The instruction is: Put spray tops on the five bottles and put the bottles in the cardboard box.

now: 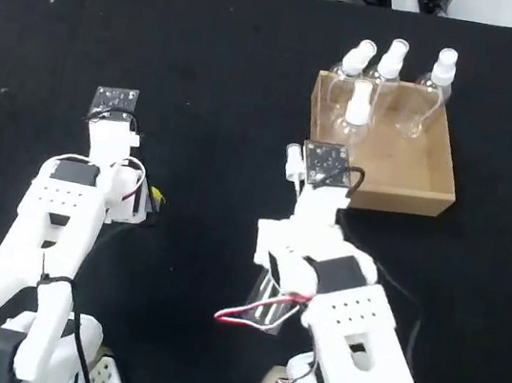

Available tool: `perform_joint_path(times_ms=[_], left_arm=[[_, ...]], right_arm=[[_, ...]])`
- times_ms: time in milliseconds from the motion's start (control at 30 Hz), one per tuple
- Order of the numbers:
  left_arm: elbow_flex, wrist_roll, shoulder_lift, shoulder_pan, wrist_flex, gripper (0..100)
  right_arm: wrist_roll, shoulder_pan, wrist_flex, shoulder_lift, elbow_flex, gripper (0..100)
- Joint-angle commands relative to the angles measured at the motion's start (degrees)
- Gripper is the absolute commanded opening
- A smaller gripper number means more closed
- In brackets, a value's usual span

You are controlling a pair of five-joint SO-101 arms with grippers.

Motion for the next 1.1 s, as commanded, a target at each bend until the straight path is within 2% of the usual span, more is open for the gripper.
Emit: perform_joint_path(times_ms=[0,300,500,633,733,800,1067], left_arm=[[-0.40,0.35,-1.76,-0.48,-0.62,24],[-0.31,0.09,-1.76,-0.48,-0.70,24],[-0.40,0.09,-1.76,-0.48,-0.70,24],[-0.40,0.00,-1.76,-0.57,-0.62,24],[-0.31,0.00,-1.76,-0.75,-0.35,24],[-0.31,0.00,-1.76,-2.07,-0.35,24],[-0.40,0.00,-1.76,-8.40,-0.62,24]], right_arm=[[-1.76,0.97,0.44,4.97,-3.82,35.8],[-2.37,0.09,0.44,9.98,-3.03,35.7],[5.98,-9.76,2.29,10.42,-2.24,34.6],[7.38,-13.80,1.49,10.24,-2.24,20.1],[7.65,-13.71,-1.85,10.24,-1.98,6.5],[10.81,-13.80,-4.40,10.24,-1.89,0.8],[27.34,-11.96,-8.09,10.59,-4.88,2.7]])
